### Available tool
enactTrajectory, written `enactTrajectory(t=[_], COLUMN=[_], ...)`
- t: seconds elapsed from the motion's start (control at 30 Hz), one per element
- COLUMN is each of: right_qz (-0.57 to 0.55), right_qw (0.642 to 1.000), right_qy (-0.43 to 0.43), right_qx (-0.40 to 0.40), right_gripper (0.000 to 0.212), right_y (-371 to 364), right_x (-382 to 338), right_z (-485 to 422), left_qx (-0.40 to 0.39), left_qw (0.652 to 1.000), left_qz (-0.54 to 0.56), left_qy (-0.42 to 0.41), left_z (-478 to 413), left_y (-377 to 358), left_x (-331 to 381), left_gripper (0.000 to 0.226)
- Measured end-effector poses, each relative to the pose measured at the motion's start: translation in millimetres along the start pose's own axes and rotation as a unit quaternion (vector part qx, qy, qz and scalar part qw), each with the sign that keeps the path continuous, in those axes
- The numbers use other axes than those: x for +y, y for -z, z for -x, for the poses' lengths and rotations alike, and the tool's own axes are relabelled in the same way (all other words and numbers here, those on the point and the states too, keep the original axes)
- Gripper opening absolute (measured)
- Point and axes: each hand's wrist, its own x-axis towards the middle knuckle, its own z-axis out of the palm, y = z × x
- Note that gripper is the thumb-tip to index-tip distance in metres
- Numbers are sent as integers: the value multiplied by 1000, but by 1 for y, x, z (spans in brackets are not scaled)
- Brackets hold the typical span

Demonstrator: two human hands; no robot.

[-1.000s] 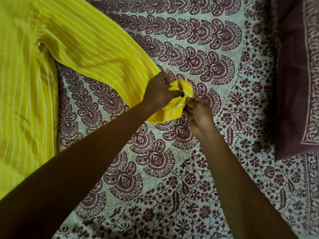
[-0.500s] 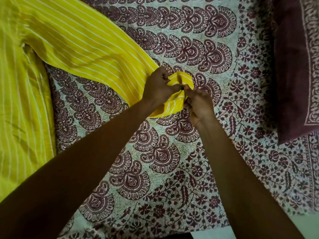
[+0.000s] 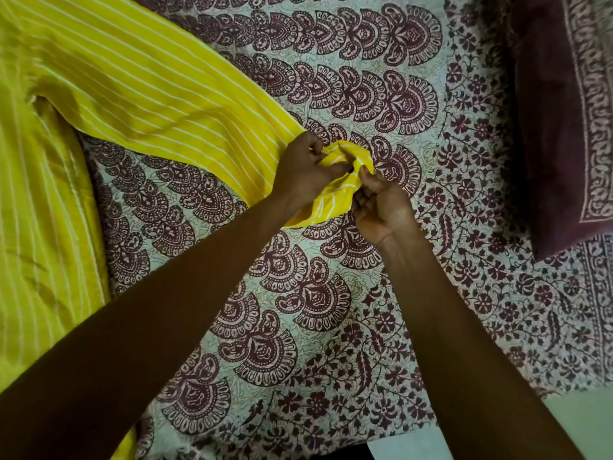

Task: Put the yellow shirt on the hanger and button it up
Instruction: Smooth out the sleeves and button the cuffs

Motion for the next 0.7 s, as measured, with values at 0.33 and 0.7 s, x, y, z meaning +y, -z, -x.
enactTrajectory(t=[0.33,0.7], right_qz=[123,216], right_qw=[987,938], right_qy=[106,272], right_qx=[2,-10], right_gripper=[24,19], right_y=[0,8], right_x=[6,7], right_z=[7,12], left_qx=[-8,-33], left_qw=[999,996], left_qz=[26,-39], left_qy=[25,68], left_z=[4,7], left_y=[4,5], left_x=[1,13], left_gripper=[50,45])
